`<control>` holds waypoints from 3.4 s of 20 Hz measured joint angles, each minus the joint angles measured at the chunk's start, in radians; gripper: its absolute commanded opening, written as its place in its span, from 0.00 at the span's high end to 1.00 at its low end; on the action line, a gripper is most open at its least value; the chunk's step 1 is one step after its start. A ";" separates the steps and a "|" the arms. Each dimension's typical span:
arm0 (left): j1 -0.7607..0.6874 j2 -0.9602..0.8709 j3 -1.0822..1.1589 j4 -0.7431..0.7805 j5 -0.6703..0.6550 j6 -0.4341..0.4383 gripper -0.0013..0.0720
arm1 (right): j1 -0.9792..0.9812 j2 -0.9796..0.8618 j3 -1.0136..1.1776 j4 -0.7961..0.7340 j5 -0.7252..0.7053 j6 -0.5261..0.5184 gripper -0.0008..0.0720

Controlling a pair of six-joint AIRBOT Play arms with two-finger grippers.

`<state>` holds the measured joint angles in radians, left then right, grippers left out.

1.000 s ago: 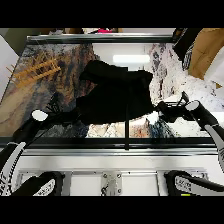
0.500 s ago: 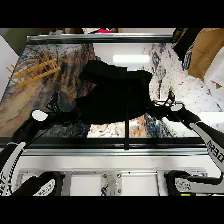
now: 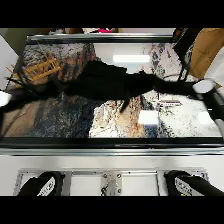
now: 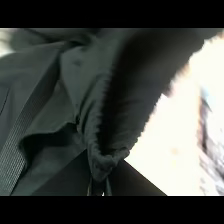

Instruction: Fold the clothes and pants, and hang the long-sleeved shirts on hangers.

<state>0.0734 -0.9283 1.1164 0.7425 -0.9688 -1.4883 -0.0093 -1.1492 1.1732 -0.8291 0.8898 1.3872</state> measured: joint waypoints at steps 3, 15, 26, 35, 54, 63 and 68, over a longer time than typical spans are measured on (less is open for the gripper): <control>0.020 0.117 0.270 -0.004 -0.042 -0.002 0.97 | -0.002 0.171 0.190 -0.029 0.143 0.078 0.95; 0.031 0.149 0.610 0.047 0.033 0.002 0.97 | -0.002 0.429 0.384 -0.077 0.334 0.490 0.95; -0.082 -0.689 0.755 0.052 0.025 0.034 0.97 | 0.089 -0.256 0.341 -0.287 0.379 0.533 0.95; -0.053 -0.824 0.814 0.047 -0.031 0.032 0.97 | 0.084 -0.463 0.534 -0.393 0.322 0.478 0.95; -0.199 -0.153 -0.338 0.208 -0.040 0.021 0.97 | 0.202 -0.218 0.080 -0.671 0.616 0.405 0.95; -0.238 -0.241 -0.465 0.208 0.002 0.040 0.19 | 0.204 -0.208 -0.089 -0.613 0.552 0.419 0.15; -0.158 -0.124 -0.441 0.207 0.011 0.041 0.24 | 0.174 -0.155 -0.055 -0.476 0.536 0.369 0.15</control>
<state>-0.0841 -1.0523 0.6758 0.9497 -0.9573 -1.4471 0.1642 -1.3041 1.1183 -1.3048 1.4261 1.7557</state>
